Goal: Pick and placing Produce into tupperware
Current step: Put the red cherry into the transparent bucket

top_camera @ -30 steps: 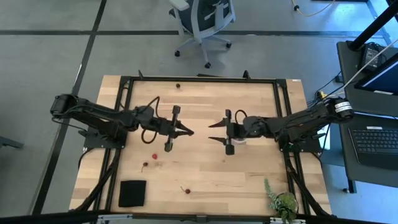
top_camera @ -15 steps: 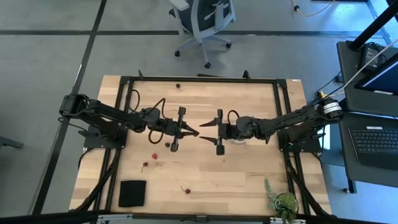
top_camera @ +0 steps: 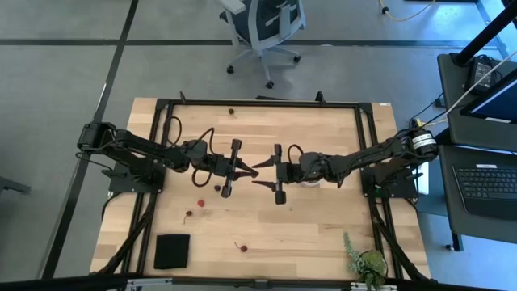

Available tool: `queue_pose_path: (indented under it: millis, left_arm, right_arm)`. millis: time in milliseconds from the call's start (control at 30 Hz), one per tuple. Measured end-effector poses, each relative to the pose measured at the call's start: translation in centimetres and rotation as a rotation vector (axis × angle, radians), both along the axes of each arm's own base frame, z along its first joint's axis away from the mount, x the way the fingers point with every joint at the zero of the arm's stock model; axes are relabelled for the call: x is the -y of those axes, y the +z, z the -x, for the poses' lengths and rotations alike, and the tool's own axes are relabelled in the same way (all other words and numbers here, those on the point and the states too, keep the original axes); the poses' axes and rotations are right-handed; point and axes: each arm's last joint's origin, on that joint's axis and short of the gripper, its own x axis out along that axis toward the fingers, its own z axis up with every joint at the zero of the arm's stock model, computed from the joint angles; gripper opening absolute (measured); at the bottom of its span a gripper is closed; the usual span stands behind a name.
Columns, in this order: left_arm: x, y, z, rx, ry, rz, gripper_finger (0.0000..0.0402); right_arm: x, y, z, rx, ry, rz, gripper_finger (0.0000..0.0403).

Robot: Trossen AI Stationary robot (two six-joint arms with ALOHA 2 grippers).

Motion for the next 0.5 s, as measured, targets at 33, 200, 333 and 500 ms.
queue_pose_path:
  millis: [33,200,333,500]
  left_arm:
    - [0.0,-0.03,0.0,-0.004,0.0,0.0,0.0]
    - [0.0,-0.04,0.0,-0.004,-0.001,-0.001,0.0]
    - [0.0,-0.03,0.0,-0.003,-0.001,-0.001,0.0]
    - [0.0,-0.03,0.0,-0.003,-0.001,-0.001,0.0]
  right_arm:
    - [0.0,0.02,0.0,0.001,0.0,-0.001,0.0217]
    - [0.0,0.06,0.0,0.005,0.0,-0.004,0.02]
    - [0.0,0.04,0.01,0.002,0.001,-0.004,0.0176]
    - [0.0,0.02,0.01,0.001,0.001,-0.004,0.0149]
